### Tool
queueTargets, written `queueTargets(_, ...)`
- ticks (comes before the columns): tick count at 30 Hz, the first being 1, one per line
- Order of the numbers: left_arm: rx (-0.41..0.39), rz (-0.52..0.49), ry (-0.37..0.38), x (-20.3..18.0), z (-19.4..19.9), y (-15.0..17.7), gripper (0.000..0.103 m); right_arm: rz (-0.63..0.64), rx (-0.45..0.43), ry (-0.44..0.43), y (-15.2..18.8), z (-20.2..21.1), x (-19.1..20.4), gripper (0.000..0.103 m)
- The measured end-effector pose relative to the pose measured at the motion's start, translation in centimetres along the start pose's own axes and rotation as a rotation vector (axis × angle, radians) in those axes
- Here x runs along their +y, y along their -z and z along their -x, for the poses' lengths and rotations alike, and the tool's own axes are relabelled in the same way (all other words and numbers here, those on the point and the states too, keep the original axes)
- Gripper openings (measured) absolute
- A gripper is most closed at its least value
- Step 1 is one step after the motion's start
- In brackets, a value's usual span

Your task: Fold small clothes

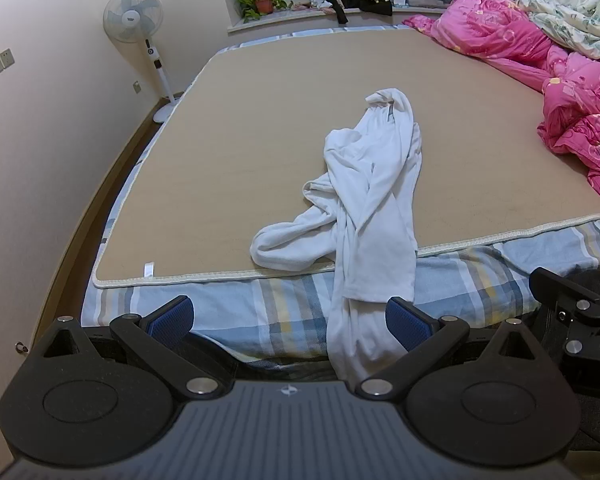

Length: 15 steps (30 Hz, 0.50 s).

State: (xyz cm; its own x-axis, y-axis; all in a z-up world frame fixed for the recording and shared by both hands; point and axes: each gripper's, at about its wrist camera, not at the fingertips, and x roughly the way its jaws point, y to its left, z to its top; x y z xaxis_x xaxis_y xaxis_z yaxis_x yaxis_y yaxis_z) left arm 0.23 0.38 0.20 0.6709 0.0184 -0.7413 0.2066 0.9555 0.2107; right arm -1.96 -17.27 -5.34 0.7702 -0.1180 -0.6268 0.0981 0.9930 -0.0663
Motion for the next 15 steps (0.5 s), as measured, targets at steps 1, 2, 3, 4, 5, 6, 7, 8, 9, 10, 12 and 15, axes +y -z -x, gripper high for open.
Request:
queueTargets(1, 0.000, 0.000, 0.000, -0.01, -0.01, 0.00, 0.102, 0.000, 0.001, 0.000, 0.01, -0.02, -0.01, 0.102)
queueTargets(2, 0.001, -0.001, -0.001, -0.02, -0.01, -0.01, 0.102, -0.001, 0.002, 0.000, 0.01, -0.03, -0.02, 0.102)
queueTargets(3, 0.002, -0.001, 0.000, -0.02, -0.03, 0.01, 0.102, -0.001, 0.003, -0.002, 0.02, -0.06, -0.01, 0.102)
queueTargets(4, 0.004, -0.001, 0.002, 0.01, -0.16, -0.01, 0.102, -0.002, 0.004, -0.004, 0.04, -0.06, -0.03, 0.102)
queueTargets(5, 0.006, -0.001, 0.003, 0.01, -0.20, 0.01, 0.102, -0.002, 0.004, -0.004, 0.06, -0.09, 0.02, 0.102)
queueTargets(6, 0.006, -0.001, 0.003, -0.03, -0.24, 0.04, 0.102, -0.001, 0.004, -0.003, 0.06, -0.09, 0.02, 0.102)
queueTargets(7, 0.007, -0.001, 0.003, -0.10, -0.32, 0.09, 0.102, -0.002, 0.004, -0.004, 0.06, -0.08, 0.01, 0.102)
queueTargets(8, 0.007, -0.002, 0.004, -0.11, -0.33, 0.11, 0.102, -0.002, 0.004, -0.004, 0.06, -0.09, 0.00, 0.102)
queueTargets(9, 0.006, -0.002, 0.003, -0.12, -0.34, 0.09, 0.102, -0.002, 0.004, -0.005, 0.06, -0.09, 0.00, 0.102)
queueTargets(10, 0.007, -0.001, 0.003, -0.11, -0.35, 0.09, 0.102, -0.003, 0.005, -0.005, 0.07, -0.10, -0.02, 0.102)
queueTargets(12, 0.007, -0.001, 0.003, -0.12, -0.34, 0.09, 0.102, -0.003, 0.007, -0.006, 0.10, -0.11, 0.00, 0.102)
queueTargets(15, 0.007, -0.001, 0.003, -0.10, -0.35, 0.08, 0.102, -0.003, 0.008, -0.006, 0.12, -0.13, 0.03, 0.102)
